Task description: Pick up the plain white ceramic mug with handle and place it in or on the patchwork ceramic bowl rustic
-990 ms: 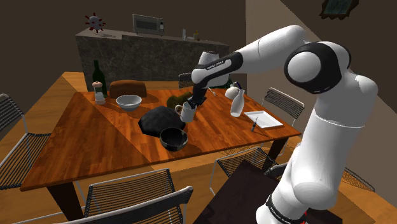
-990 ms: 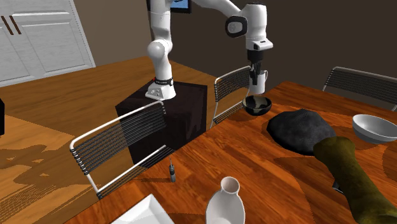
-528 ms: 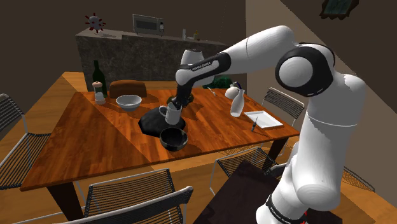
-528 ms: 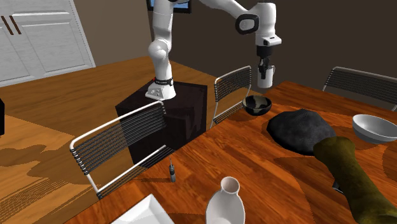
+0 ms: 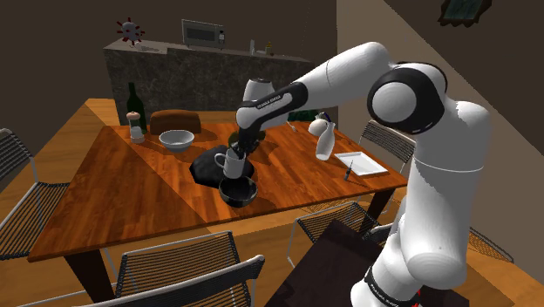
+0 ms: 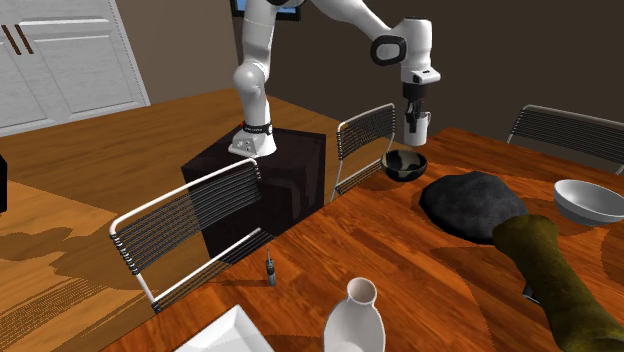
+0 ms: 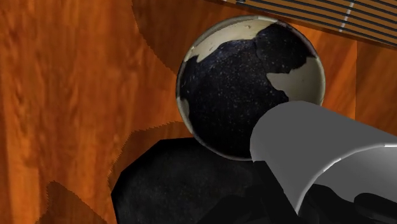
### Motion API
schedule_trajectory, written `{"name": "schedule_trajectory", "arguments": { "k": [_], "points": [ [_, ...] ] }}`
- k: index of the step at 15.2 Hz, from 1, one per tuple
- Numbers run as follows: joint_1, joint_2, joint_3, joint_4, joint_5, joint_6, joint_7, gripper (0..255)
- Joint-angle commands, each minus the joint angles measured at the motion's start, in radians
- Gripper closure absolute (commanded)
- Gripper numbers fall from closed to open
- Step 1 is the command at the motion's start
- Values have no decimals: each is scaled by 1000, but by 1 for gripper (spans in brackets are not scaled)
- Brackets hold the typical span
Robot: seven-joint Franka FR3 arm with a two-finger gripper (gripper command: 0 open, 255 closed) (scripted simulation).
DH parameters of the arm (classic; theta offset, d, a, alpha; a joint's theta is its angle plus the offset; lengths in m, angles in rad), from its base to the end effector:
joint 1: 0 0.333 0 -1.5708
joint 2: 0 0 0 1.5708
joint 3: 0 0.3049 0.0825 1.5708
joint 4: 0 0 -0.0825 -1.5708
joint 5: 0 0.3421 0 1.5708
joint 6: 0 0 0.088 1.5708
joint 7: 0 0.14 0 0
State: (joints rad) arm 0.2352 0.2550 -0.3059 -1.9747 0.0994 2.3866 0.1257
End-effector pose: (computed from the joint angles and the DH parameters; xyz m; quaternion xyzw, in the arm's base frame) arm 0.5857 -0.0319 0.3450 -0.9888 0.1229 -0.0851 0.0019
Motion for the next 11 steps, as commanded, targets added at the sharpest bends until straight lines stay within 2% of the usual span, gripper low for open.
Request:
{"name": "schedule_trajectory", "arguments": {
  "k": [1, 11],
  "points": [
    [-2, 12, 2, -12, 7, 24, -5, 255],
    [-14, 84, 19, -43, 43, 124, -29, 255]
  ]
}}
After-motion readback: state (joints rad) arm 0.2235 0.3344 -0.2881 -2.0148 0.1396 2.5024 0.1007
